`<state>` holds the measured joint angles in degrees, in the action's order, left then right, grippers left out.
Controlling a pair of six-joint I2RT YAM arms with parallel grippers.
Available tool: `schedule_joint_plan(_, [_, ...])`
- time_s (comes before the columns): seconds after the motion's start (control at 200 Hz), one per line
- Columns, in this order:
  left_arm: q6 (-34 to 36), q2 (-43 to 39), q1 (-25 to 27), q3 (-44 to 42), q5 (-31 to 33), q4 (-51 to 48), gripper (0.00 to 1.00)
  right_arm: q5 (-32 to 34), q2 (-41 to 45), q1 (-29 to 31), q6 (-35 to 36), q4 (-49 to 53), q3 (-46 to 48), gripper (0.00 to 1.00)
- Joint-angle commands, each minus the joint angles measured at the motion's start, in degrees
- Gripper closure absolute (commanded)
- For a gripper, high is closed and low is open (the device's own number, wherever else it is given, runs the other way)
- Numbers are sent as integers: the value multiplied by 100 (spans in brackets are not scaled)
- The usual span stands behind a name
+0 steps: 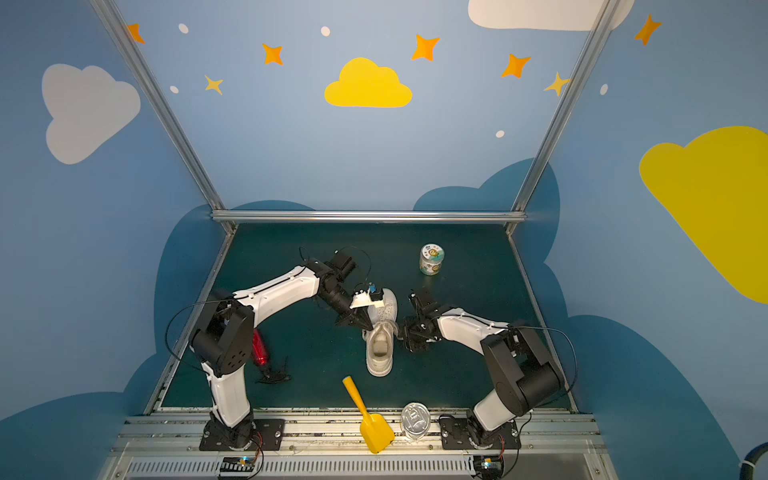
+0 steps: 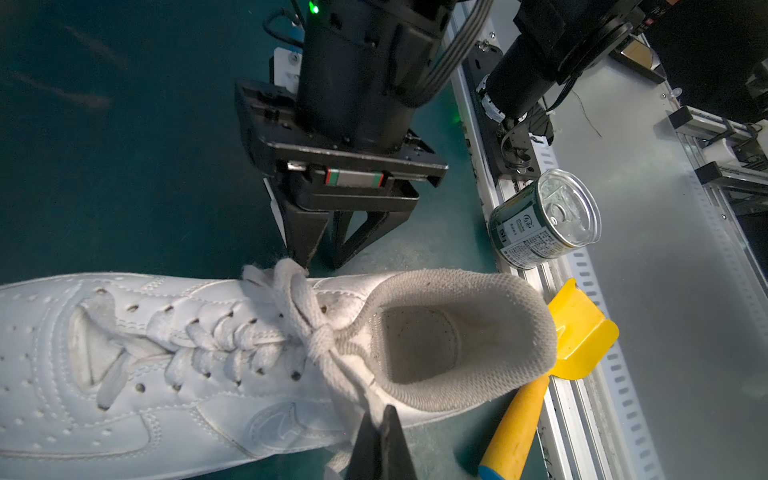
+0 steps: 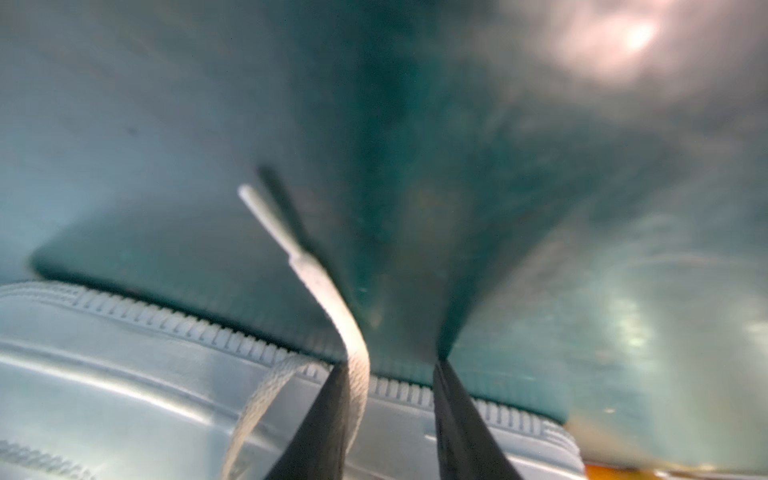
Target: Tie the shoes
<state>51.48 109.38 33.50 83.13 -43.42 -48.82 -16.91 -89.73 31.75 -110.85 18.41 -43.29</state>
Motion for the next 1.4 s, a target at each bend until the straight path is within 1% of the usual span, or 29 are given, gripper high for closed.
schedule_joint_plan(0.0, [69,-4,8,47,-178,-76,97,150,-296,51,-247,-362,75,70])
schedule_joint_plan(0.055, [64,-15,8,13,-175,-64,97,163,-332,52,-283,-497,100,74])
schedule_joint_plan(0.17, [111,-33,0,-36,-174,-72,97,353,-279,51,-258,-241,18,82])
schedule_joint_plan(0.275, [135,-42,-15,-38,-147,-128,97,508,-268,18,-262,-215,23,90])
schedule_joint_plan(0.446, [168,-75,-10,-36,-149,-159,97,622,-274,-50,-172,-170,14,100])
schedule_joint_plan(0.621, [153,-100,-13,-43,-133,-182,97,742,-60,-223,74,-39,-44,100])
schedule_joint_plan(0.761, [241,-94,-38,58,-24,-279,97,855,161,-436,465,148,-189,100])
schedule_joint_plan(0.951, [488,58,-103,476,139,-738,97,581,204,-688,1026,-39,-406,100])
schedule_joint_plan(1.041, [539,126,-120,618,223,-858,97,601,251,-733,1174,-31,-519,100])
schedule_joint_plan(1.206, [572,252,-115,783,369,-958,97,533,221,-901,1663,-143,-776,100])
schedule_joint_plan(1.277, [609,322,-131,857,475,-1001,97,469,120,-989,1928,-151,-956,100])
schedule_joint_plan(1.392, [643,411,-116,951,553,-981,97,112,-241,-1137,2412,-204,-1369,100])
